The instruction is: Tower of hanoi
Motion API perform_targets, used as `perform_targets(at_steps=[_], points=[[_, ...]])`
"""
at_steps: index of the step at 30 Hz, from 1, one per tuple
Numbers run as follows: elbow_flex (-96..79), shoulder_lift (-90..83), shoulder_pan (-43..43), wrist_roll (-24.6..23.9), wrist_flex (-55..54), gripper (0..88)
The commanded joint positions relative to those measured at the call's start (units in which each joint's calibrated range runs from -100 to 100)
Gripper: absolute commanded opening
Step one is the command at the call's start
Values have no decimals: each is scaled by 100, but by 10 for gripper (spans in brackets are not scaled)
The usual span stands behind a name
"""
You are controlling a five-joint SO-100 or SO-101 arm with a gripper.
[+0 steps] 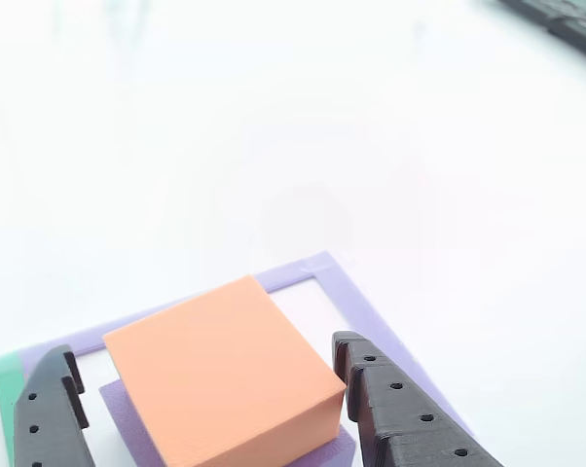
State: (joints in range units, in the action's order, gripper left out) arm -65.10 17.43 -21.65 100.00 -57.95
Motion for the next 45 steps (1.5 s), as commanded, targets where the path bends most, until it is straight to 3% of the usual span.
perform_targets(at_steps=[1,31,38,45], points=[[72,-85,65,0,-102,237],[-510,-814,255,0,279,141],[-664,-2569,415,0,2156,137],[317,-4604,438,0,6130,132]])
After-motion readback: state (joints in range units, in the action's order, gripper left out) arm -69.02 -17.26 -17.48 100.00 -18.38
